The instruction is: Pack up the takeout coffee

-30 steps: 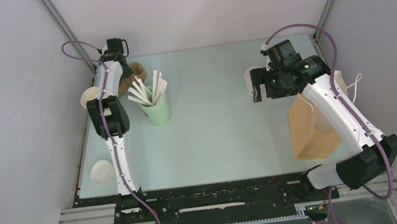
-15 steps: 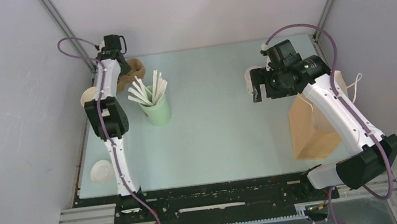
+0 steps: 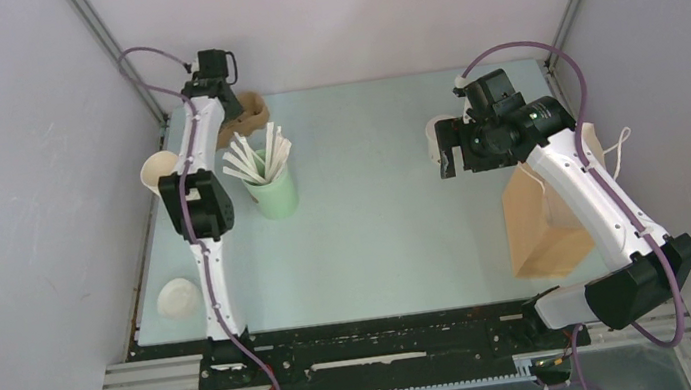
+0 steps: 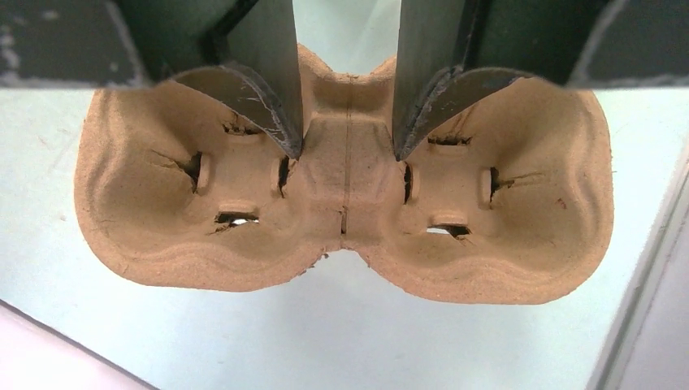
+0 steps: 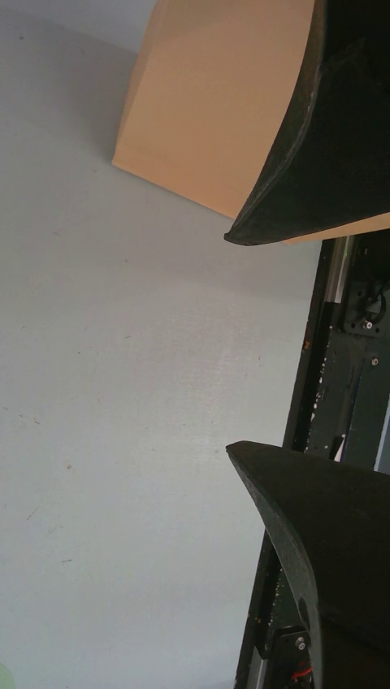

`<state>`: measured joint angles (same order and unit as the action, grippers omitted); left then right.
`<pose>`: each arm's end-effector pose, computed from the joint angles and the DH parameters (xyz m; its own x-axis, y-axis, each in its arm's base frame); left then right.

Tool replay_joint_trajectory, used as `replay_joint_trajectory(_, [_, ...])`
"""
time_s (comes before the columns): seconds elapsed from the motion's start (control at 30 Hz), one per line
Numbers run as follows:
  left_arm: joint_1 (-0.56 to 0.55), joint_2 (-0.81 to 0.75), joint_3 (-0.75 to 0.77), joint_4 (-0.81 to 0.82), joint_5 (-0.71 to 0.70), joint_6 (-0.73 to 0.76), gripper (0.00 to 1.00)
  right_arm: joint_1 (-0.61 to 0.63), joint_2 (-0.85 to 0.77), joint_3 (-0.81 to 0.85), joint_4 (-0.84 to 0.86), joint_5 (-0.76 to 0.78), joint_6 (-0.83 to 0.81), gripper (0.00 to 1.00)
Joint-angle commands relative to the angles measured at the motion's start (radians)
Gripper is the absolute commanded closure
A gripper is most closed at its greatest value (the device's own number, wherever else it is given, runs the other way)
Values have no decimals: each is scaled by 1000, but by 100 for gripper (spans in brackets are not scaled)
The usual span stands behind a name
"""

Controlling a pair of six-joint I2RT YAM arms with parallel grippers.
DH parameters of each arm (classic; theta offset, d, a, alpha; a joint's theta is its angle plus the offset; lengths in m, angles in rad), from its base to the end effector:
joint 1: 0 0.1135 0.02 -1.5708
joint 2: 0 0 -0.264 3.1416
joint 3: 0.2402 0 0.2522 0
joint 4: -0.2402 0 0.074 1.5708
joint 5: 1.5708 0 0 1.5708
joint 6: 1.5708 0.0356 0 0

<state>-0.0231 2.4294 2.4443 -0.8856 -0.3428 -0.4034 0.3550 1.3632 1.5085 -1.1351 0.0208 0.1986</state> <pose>0.5333 -0.0004 0.2674 -0.6268 -0.3553 -0.6935 -0.4792 0.8775 -0.0165 0.2435 0.0895 0.3751 -0.8348 -0.0991 -0.5415 -0.1755 0.9802 0.0912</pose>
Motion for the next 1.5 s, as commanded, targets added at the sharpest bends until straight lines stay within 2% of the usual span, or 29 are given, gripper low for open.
replay_joint_trajectory(0.0, [-5, -68, -28, 50, 13, 20, 70, -6, -11, 20, 14, -7, -1, 1])
replay_joint_trajectory(0.07, [5, -46, -21, 16, 27, -11, 71, -2, -1, 34, 8, -10, -2, 1])
replay_joint_trajectory(0.2, [3, -80, -136, 101, 68, -11, 66, -5, -6, 29, 9, -4, -2, 1])
replay_joint_trajectory(0.63, [4, -41, -91, 66, 67, -45, 36, -6, -9, 30, 8, 7, -4, 1])
replay_joint_trajectory(0.7, [4, -42, -90, 66, 65, -39, 35, -7, -7, 31, 8, 6, -4, 1])
replay_joint_trajectory(0.77, [5, -38, -87, 68, 70, -36, 37, -6, -4, 33, 9, 3, -2, 1])
replay_joint_trajectory(0.87, [4, -41, -86, 72, 70, -37, 48, -6, -1, 38, 7, -3, -1, 1])
replay_joint_trajectory(1.27, [3, -70, -80, 92, 51, -17, 77, -7, 2, 44, 5, -10, -1, 1])
replay_joint_trajectory(1.47, [-1, -175, -147, 115, -18, 6, 80, -7, -3, 42, 5, -6, -1, 1])
